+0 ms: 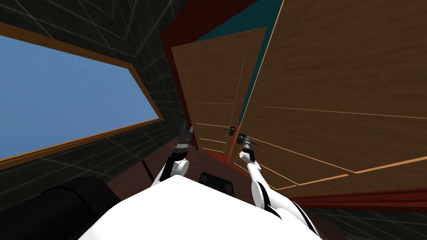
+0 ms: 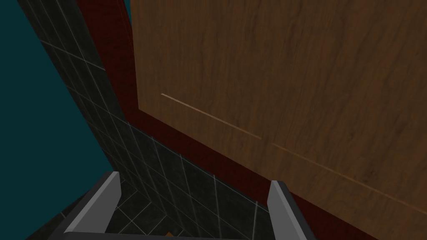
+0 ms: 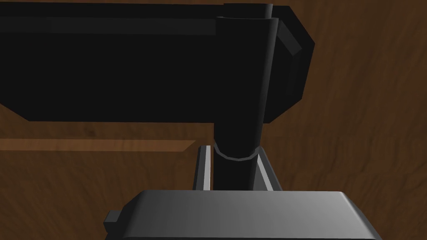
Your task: Push the door open
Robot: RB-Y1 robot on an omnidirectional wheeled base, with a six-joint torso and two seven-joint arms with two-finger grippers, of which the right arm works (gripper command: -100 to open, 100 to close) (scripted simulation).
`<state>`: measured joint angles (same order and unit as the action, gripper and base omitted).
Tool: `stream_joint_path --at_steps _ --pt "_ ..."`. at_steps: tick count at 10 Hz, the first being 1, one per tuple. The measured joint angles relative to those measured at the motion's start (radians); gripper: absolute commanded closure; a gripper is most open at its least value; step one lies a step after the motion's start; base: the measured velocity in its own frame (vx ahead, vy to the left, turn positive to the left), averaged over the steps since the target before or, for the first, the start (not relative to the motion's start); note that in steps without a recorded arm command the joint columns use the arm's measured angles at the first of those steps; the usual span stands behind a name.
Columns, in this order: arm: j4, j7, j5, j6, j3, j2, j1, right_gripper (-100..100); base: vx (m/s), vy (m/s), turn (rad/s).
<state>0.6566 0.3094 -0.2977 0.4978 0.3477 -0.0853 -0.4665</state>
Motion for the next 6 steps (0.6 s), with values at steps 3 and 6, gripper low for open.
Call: stream_joint_path --at_steps 3,6 --pt "-0.040 0.001 -0.003 0.023 0.020 -0.012 -0.008 100 0.016 -0.050 0.066" --pt "-0.076 0.011 -0.006 0.043 0.046 -0.029 -0.020 100 0.028 -0.059 0.056"
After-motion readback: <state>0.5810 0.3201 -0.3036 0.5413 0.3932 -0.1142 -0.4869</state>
